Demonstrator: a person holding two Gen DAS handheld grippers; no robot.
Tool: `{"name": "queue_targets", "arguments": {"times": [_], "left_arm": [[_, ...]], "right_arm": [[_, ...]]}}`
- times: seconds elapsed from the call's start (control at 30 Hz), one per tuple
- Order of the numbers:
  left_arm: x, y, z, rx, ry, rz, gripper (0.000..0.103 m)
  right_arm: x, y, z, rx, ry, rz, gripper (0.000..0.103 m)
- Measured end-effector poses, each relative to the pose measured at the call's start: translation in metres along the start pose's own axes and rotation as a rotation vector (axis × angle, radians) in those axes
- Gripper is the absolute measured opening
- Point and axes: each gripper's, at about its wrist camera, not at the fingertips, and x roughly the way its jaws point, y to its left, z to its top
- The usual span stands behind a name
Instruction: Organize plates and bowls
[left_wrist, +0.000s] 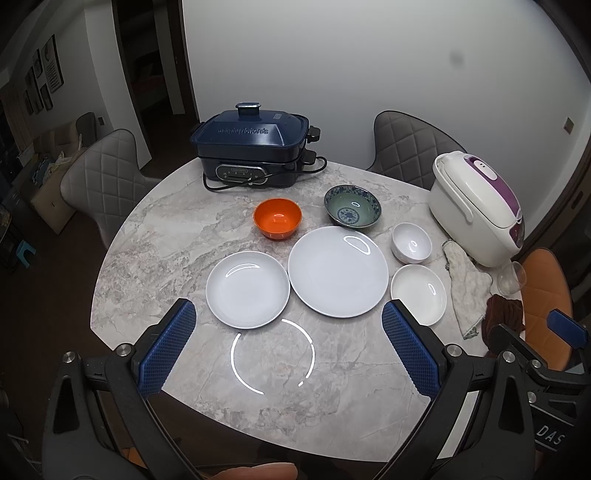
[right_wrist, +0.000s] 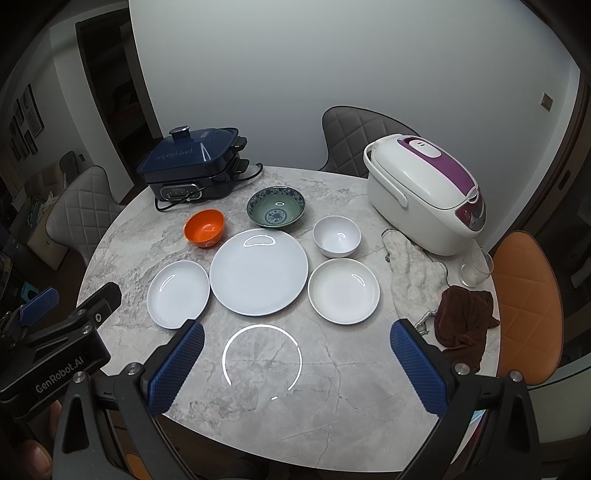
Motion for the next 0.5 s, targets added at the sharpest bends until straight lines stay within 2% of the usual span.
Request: {"name": "queue_targets", "arguments": {"times": [0.5], "left_arm": [[0.0015, 0.0007, -0.0027, -0.001, 0.002, 0.001, 0.102]], "right_arm": [[0.0014, 0.0007, 0.0008, -0.001, 0.002, -0.002, 0.103]]}}
